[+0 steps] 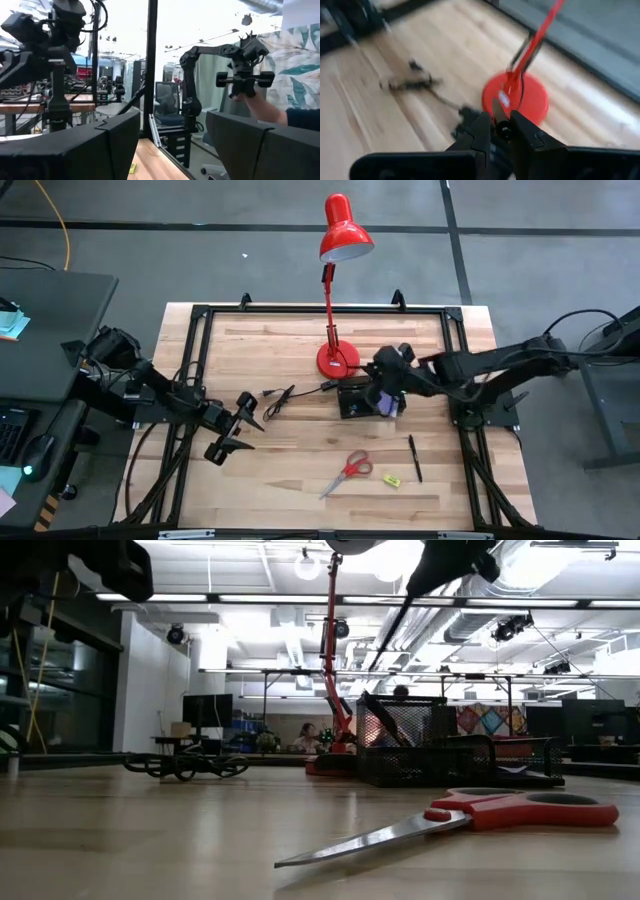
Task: Pick and place office supplies into organizer
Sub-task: Put the black pen into the desk organizer
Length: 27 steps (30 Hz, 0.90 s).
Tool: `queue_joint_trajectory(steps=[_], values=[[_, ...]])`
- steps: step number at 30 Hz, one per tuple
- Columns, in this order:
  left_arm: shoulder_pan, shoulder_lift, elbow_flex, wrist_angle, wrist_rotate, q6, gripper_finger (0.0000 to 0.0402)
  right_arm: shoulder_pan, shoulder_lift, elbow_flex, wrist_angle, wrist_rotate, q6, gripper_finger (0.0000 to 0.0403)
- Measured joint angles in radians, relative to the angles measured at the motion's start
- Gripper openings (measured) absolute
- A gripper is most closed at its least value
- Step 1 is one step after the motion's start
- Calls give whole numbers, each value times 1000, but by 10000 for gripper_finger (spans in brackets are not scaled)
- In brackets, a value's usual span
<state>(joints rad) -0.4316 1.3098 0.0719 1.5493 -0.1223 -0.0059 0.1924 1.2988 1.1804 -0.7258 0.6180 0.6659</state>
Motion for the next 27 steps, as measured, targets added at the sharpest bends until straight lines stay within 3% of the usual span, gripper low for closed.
queue_joint_trajectory(steps=[7, 17, 21, 27], values=[[0, 0, 0, -22, -1, -18, 216, -93, 153, 98, -228, -140, 67, 25], [0, 0, 0, -34, -26, -22, 216, -142, 289, 116, -226, -222, -16, 31], [0, 0, 0, -37, -26, -25, 216, -139, 312, 115, -195, -246, -62, 76], [0, 0, 0, -44, -28, -24, 216, -124, 316, 115, -168, -167, -90, 163]])
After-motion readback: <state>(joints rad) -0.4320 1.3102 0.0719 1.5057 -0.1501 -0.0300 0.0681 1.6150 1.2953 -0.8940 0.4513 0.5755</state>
